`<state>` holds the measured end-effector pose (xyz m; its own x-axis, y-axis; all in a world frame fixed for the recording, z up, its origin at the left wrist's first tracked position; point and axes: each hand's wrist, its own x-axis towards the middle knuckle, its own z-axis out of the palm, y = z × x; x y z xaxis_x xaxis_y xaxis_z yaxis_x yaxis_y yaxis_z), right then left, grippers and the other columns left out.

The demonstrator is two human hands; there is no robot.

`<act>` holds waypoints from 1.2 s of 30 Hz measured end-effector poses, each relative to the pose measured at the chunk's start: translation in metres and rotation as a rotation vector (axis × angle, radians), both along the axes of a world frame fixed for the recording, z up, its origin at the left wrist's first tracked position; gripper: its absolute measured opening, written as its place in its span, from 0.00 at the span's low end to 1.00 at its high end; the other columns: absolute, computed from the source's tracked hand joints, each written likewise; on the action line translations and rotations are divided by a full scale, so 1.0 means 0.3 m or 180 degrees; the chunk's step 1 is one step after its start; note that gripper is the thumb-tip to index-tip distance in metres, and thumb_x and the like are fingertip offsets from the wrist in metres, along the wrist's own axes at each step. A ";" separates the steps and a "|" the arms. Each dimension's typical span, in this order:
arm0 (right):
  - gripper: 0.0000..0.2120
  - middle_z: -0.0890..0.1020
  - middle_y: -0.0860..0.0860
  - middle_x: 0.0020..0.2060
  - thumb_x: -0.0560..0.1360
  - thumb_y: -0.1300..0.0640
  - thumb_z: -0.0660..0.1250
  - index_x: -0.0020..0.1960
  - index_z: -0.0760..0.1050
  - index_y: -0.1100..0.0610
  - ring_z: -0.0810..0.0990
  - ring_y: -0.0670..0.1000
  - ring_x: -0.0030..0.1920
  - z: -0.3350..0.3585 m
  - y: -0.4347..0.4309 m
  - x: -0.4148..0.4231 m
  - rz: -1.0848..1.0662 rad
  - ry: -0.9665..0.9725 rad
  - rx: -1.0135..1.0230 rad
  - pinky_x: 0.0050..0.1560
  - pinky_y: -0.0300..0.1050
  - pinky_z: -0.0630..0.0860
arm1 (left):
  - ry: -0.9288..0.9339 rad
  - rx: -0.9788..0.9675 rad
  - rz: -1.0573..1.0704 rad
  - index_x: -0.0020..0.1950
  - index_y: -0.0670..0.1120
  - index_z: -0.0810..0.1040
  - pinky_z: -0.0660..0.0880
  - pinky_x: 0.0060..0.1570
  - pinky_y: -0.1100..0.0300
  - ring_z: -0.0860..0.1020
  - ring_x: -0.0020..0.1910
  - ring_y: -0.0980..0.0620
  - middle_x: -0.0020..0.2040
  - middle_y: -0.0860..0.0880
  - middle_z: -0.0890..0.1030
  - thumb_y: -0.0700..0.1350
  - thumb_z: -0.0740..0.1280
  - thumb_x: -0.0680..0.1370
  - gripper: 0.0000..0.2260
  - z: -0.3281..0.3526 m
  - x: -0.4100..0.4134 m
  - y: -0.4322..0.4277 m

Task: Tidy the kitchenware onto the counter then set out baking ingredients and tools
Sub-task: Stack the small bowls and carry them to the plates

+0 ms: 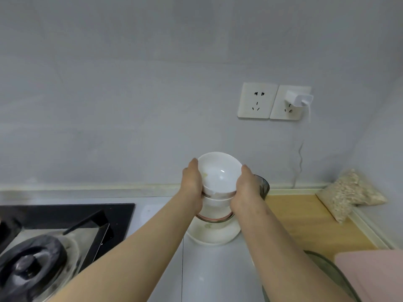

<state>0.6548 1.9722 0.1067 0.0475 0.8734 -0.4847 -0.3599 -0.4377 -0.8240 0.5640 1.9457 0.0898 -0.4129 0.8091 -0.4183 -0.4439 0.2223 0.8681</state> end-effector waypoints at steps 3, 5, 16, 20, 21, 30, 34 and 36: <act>0.18 0.73 0.54 0.62 0.81 0.53 0.54 0.66 0.69 0.60 0.71 0.56 0.63 -0.050 0.039 -0.025 -0.0021 0.0023 -0.0049 0.62 0.46 0.67 | 0.0205 -0.0103 -0.0004 0.66 0.50 0.71 0.72 0.60 0.49 0.76 0.56 0.44 0.58 0.46 0.78 0.60 0.52 0.75 0.25 -0.046 -0.008 0.032; 0.18 0.73 0.53 0.61 0.81 0.54 0.54 0.67 0.68 0.60 0.71 0.54 0.60 -0.076 0.039 -0.033 -0.0064 0.0102 -0.0095 0.59 0.45 0.67 | 0.0320 -0.0181 0.0008 0.66 0.51 0.71 0.72 0.56 0.50 0.76 0.56 0.44 0.58 0.46 0.78 0.60 0.51 0.75 0.25 -0.066 -0.009 0.039; 0.19 0.73 0.53 0.61 0.81 0.54 0.54 0.69 0.67 0.60 0.67 0.49 0.53 -0.180 0.042 -0.053 -0.0258 -0.0118 -0.0139 0.59 0.45 0.67 | -0.0012 -0.0444 0.0071 0.61 0.47 0.74 0.69 0.36 0.59 0.77 0.44 0.48 0.51 0.45 0.80 0.58 0.51 0.79 0.20 -0.129 0.007 0.022; 0.18 0.73 0.54 0.66 0.81 0.53 0.54 0.68 0.68 0.58 0.69 0.50 0.55 -0.197 0.045 -0.059 -0.0275 -0.0275 -0.0092 0.64 0.46 0.66 | -0.0116 -0.0410 0.0022 0.58 0.46 0.75 0.68 0.32 0.59 0.76 0.37 0.50 0.42 0.46 0.78 0.57 0.51 0.80 0.20 -0.130 0.006 0.017; 0.18 0.73 0.54 0.65 0.81 0.53 0.54 0.68 0.69 0.58 0.71 0.52 0.57 -0.198 0.046 -0.058 -0.0263 -0.0288 -0.0094 0.64 0.46 0.66 | -0.0122 -0.0410 0.0019 0.59 0.46 0.75 0.68 0.32 0.59 0.76 0.37 0.50 0.42 0.46 0.78 0.56 0.51 0.81 0.20 -0.132 0.005 0.019; 0.17 0.75 0.51 0.58 0.80 0.52 0.53 0.64 0.72 0.53 0.69 0.56 0.65 -0.243 0.058 -0.060 -0.0060 -0.0724 -0.0039 0.72 0.54 0.58 | -0.0083 -0.0511 -0.0038 0.55 0.45 0.75 0.67 0.32 0.60 0.75 0.37 0.51 0.40 0.47 0.78 0.55 0.50 0.81 0.19 -0.117 -0.001 0.010; 0.17 0.74 0.52 0.57 0.80 0.53 0.52 0.65 0.71 0.56 0.70 0.56 0.64 -0.252 0.067 -0.052 -0.0003 -0.0854 -0.0058 0.73 0.55 0.57 | -0.0069 -0.0543 -0.0044 0.62 0.45 0.75 0.67 0.33 0.60 0.75 0.38 0.50 0.47 0.45 0.80 0.55 0.51 0.81 0.21 -0.108 0.009 0.000; 0.17 0.73 0.52 0.55 0.81 0.55 0.51 0.65 0.71 0.58 0.70 0.53 0.58 -0.260 0.068 -0.048 0.0010 -0.0781 -0.0020 0.71 0.52 0.60 | -0.0060 -0.0580 -0.0032 0.63 0.45 0.74 0.68 0.33 0.60 0.77 0.42 0.48 0.54 0.44 0.80 0.55 0.51 0.80 0.21 -0.113 0.011 0.000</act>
